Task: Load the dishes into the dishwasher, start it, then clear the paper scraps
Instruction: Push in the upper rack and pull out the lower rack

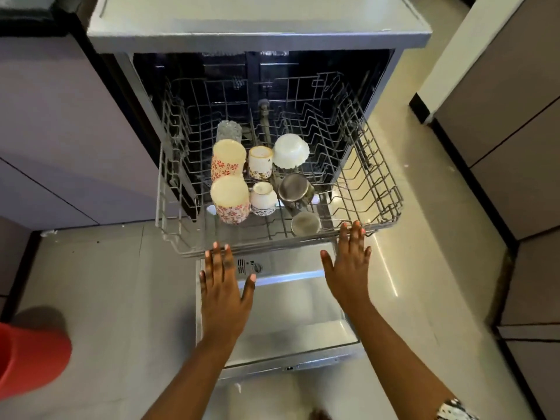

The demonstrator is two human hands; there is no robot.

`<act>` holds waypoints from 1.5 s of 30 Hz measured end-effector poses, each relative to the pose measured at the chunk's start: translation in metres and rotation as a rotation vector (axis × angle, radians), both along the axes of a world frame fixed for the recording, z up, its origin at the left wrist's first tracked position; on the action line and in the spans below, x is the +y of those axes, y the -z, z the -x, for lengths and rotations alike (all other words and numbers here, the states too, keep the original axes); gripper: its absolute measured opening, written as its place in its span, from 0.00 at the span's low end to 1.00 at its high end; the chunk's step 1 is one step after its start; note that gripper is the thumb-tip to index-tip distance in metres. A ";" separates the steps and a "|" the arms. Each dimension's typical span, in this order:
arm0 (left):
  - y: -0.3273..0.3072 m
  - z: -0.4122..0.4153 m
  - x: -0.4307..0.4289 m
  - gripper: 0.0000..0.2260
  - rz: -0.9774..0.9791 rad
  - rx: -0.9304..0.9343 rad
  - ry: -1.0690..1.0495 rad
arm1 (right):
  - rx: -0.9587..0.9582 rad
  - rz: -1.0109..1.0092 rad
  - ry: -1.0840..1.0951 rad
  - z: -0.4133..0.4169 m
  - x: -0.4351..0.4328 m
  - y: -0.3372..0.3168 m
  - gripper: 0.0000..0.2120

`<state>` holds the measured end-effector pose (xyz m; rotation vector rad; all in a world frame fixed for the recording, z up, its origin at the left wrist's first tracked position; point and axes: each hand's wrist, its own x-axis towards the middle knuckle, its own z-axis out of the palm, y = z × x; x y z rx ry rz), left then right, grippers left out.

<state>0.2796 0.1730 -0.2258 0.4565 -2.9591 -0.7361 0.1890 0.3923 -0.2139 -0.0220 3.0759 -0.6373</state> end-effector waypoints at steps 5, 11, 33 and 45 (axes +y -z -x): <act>0.020 0.005 0.014 0.36 0.105 -0.045 -0.060 | 0.087 -0.132 -0.190 0.003 0.029 0.026 0.44; 0.025 0.007 0.015 0.37 0.217 -0.091 -0.103 | 0.133 -0.254 -0.326 0.012 0.054 0.038 0.46; 0.014 0.088 -0.017 0.38 0.308 -0.142 -0.080 | 0.082 -0.282 -0.285 0.088 0.016 0.030 0.45; 0.011 0.177 -0.040 0.37 0.326 -0.127 -0.094 | 0.079 -0.350 -0.278 0.177 -0.011 0.022 0.46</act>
